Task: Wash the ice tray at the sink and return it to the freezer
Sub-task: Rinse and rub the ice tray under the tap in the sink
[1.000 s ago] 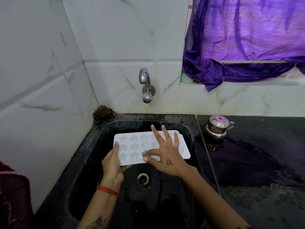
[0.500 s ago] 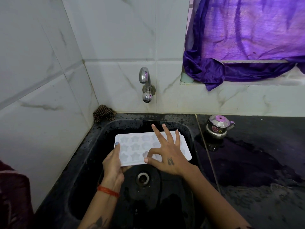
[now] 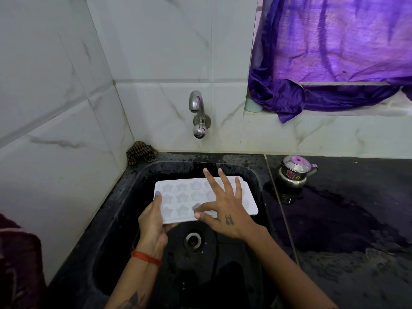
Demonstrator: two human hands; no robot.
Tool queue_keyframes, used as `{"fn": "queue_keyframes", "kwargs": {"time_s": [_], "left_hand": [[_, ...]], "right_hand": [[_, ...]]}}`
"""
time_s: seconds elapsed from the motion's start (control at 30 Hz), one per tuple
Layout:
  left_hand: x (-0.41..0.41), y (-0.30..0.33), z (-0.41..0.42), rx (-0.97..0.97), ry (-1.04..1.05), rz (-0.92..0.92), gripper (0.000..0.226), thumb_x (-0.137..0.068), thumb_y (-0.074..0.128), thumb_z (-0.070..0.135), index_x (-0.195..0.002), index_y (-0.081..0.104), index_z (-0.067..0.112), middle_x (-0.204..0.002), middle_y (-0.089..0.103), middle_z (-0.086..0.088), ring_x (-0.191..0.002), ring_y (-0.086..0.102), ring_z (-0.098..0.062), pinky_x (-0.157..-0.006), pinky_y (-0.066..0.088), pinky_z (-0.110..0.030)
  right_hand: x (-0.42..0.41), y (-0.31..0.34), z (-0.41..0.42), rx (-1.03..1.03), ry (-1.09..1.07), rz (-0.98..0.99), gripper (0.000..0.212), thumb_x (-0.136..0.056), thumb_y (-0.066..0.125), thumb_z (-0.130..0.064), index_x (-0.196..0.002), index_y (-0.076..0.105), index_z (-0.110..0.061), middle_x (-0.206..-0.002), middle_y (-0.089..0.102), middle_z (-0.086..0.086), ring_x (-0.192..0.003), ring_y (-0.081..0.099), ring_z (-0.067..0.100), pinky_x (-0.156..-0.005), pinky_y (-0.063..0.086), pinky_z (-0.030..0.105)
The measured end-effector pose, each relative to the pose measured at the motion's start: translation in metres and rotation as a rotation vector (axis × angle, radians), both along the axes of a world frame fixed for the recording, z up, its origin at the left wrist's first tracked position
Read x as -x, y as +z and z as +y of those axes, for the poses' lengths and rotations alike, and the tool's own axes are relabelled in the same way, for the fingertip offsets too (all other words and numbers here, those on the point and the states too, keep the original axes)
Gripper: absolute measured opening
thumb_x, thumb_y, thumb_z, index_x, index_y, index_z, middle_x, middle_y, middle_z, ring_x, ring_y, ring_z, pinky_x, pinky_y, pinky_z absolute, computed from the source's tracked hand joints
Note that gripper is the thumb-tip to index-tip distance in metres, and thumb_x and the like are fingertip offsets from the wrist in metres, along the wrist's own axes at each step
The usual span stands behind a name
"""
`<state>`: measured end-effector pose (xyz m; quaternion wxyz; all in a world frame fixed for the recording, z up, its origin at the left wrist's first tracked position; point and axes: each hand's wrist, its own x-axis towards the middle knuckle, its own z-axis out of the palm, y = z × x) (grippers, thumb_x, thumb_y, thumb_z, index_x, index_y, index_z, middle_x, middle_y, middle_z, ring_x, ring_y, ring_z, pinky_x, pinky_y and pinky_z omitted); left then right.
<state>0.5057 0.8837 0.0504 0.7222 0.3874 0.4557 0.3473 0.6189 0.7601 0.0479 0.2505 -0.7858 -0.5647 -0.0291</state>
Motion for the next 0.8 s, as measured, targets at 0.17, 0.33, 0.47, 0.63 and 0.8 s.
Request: {"fn": "queue_keyframes", "kwargs": {"time_s": [0.17, 0.33, 0.47, 0.63, 0.8], "left_hand": [[0.000, -0.002, 0.002, 0.007, -0.009, 0.005, 0.020, -0.093, 0.056, 0.034, -0.083, 0.063, 0.018, -0.083, 0.067, -0.005, -0.073, 0.065, -0.021, -0.060, 0.056, -0.036], [0.000, -0.001, 0.001, 0.001, -0.014, -0.005, 0.020, -0.093, 0.057, 0.034, -0.084, 0.063, 0.018, -0.084, 0.068, -0.005, -0.073, 0.065, -0.021, -0.056, 0.057, -0.035], [0.000, 0.001, -0.001, -0.004, -0.023, -0.005, 0.020, -0.094, 0.055, 0.033, -0.083, 0.063, 0.017, -0.082, 0.068, -0.005, -0.071, 0.065, -0.021, -0.052, 0.057, -0.032], [0.000, 0.002, -0.003, -0.003, -0.038, 0.014, 0.021, -0.093, 0.057, 0.034, -0.083, 0.064, 0.017, -0.083, 0.069, -0.005, -0.070, 0.066, -0.021, -0.059, 0.056, -0.034], [0.000, 0.002, -0.004, -0.016, -0.051, 0.018, 0.022, -0.092, 0.057, 0.034, -0.081, 0.065, 0.017, -0.069, 0.071, -0.001, -0.064, 0.066, -0.020, -0.066, 0.055, -0.038]], "right_hand": [[0.001, 0.004, -0.001, -0.010, -0.010, 0.108, 0.029, -0.082, 0.048, -0.059, -0.095, 0.064, -0.039, -0.157, -0.013, -0.012, -0.142, -0.026, 0.015, -0.110, -0.022, 0.049], [0.011, 0.009, 0.006, -0.059, 0.017, 0.090, 0.039, -0.082, 0.040, -0.064, -0.106, 0.058, -0.039, -0.158, -0.010, -0.009, -0.144, -0.021, 0.016, -0.110, -0.021, 0.044], [0.017, 0.008, 0.013, -0.061, 0.050, -0.016, 0.040, -0.086, 0.038, -0.063, -0.098, 0.065, -0.037, -0.159, -0.004, -0.005, -0.145, -0.016, 0.021, -0.111, -0.020, 0.049], [0.019, -0.001, 0.019, -0.052, 0.039, -0.144, 0.041, -0.088, 0.036, -0.063, -0.091, 0.068, -0.038, -0.159, 0.007, 0.000, -0.146, -0.007, 0.027, -0.110, -0.016, 0.057], [0.020, 0.000, 0.020, -0.039, 0.054, -0.066, 0.044, -0.088, 0.034, -0.062, -0.098, 0.069, -0.037, -0.159, -0.002, -0.003, -0.145, -0.017, 0.024, -0.108, -0.025, 0.051]]}}
